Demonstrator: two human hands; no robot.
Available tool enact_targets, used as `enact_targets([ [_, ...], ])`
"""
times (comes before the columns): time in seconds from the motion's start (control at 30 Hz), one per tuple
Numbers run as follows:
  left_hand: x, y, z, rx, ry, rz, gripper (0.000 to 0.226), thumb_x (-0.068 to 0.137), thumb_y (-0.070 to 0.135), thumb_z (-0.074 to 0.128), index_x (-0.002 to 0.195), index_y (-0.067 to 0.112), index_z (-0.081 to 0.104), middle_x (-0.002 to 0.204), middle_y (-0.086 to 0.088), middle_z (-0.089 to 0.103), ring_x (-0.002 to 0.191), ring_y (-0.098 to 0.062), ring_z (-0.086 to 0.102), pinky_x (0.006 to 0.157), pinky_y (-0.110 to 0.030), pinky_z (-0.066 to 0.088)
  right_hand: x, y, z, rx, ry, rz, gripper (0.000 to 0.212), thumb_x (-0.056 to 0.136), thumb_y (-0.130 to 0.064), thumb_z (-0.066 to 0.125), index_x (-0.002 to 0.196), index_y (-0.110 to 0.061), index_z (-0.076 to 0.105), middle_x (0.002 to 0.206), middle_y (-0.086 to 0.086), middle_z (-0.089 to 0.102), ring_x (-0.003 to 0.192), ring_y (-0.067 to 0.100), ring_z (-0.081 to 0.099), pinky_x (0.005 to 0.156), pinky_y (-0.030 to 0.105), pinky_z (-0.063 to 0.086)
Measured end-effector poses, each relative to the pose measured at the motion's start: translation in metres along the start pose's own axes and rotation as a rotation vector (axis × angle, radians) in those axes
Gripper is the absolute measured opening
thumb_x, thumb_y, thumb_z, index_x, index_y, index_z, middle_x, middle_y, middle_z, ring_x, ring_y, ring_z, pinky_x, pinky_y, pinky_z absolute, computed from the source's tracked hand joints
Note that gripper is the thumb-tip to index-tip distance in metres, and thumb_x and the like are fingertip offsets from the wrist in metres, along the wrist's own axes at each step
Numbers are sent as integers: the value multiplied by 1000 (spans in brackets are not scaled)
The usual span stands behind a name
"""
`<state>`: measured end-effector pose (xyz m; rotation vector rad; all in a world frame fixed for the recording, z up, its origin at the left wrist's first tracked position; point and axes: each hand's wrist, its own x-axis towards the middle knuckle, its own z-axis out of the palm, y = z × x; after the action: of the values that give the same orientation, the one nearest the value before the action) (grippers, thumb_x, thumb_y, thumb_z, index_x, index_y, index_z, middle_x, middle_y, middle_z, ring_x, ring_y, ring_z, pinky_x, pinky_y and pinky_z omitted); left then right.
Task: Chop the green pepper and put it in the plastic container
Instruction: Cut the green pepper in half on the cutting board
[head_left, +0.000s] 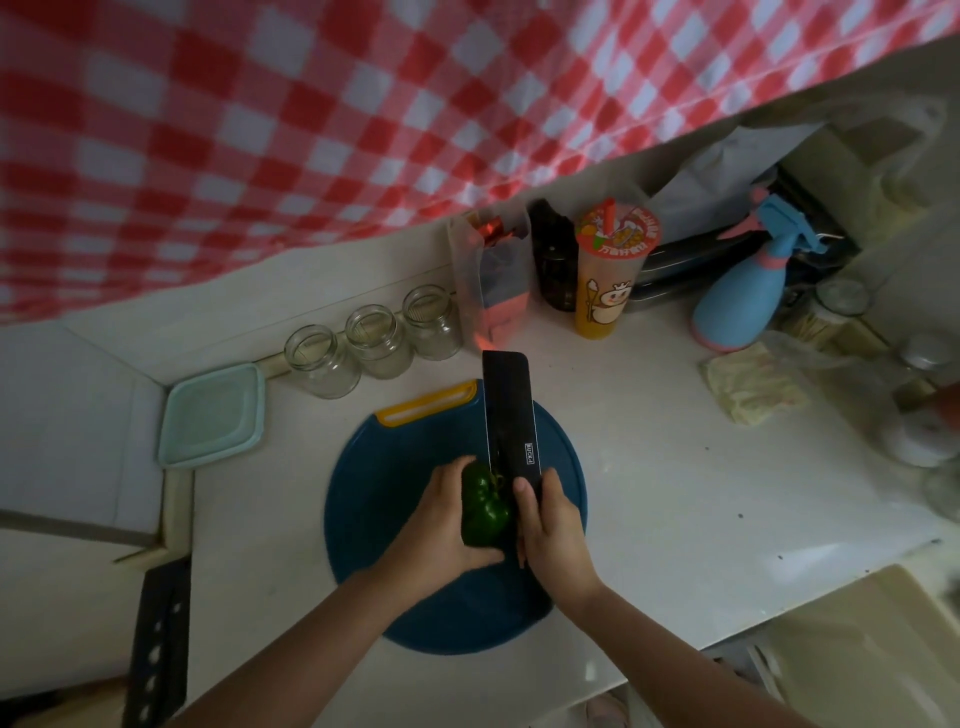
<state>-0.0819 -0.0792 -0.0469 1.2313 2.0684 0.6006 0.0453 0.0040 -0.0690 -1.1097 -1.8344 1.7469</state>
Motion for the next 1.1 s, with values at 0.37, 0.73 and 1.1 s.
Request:
enact_targets([
  [0.37, 17, -1, 0, -10, -202, -2, 80, 64, 25, 80, 129, 31, 33, 122, 8, 41, 111, -6, 47, 98, -30, 45, -11, 12, -14, 2, -9, -16, 24, 98, -35, 40, 82, -16, 40, 54, 1, 50, 44, 15, 48, 45, 33, 40],
  [0.73, 32, 4, -15, 66, -369, -29, 75, 63, 26, 79, 123, 37, 36, 119, 10, 46, 109, -10, 49, 97, -39, 47, -9, 7, -19, 105, -58, 55, 29, 101, -29, 38, 91, -2, 41, 50, 1, 48, 40, 22, 44, 41, 36, 38],
  [1.1, 11, 15, 8, 175, -173, 5, 85, 68, 24, 79, 134, 20, 25, 128, -1, 34, 116, -13, 39, 102, -31, 38, -12, -4, -19, 111, 79, 140, 29, 100, -30, 40, 86, -4, 41, 55, 8, 48, 38, 15, 45, 37, 29, 39],
])
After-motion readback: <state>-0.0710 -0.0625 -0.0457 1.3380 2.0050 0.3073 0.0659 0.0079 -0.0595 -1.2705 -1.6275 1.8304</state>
